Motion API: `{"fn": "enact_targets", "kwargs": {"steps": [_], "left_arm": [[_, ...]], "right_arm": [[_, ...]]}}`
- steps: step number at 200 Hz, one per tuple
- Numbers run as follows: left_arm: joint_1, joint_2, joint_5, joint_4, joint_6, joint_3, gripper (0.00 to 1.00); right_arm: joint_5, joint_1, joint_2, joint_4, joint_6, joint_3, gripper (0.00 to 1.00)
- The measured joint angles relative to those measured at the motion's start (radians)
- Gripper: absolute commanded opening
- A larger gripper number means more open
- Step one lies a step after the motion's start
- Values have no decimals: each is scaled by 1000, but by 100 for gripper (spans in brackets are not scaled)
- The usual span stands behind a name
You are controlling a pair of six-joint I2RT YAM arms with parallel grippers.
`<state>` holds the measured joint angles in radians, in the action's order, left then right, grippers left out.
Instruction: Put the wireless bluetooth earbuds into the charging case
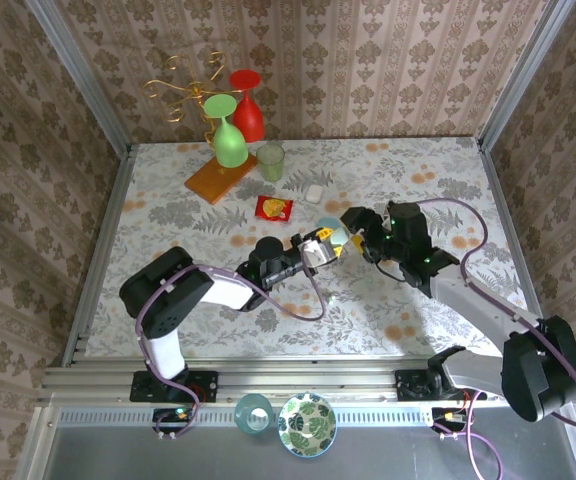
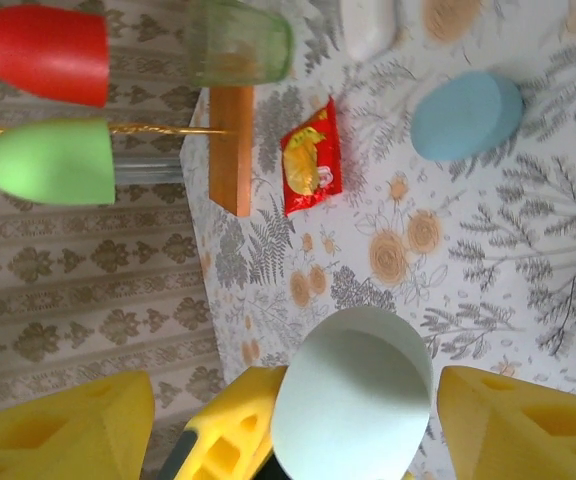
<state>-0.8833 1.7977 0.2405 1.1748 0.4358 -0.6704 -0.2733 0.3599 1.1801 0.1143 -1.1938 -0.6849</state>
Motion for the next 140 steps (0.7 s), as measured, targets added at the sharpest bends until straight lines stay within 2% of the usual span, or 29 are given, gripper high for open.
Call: {"fn": "enact_targets", "kwargs": {"steps": [32,60,101,140], "left_arm": [[51,-34,67,37,-106,42,31],[88,-91,118,47,-196,66,31],[117,-144,195,72,-318,68,32],[126,-163,240,75,-404,59,31]], "right_arm": [[-39,-32,-67,-12,188,0,76],[-179,-85,-77,25,261,5,76],[-433,-109,3,231,211,56,75],[-559,-109,46,396,97,90,70]]}}
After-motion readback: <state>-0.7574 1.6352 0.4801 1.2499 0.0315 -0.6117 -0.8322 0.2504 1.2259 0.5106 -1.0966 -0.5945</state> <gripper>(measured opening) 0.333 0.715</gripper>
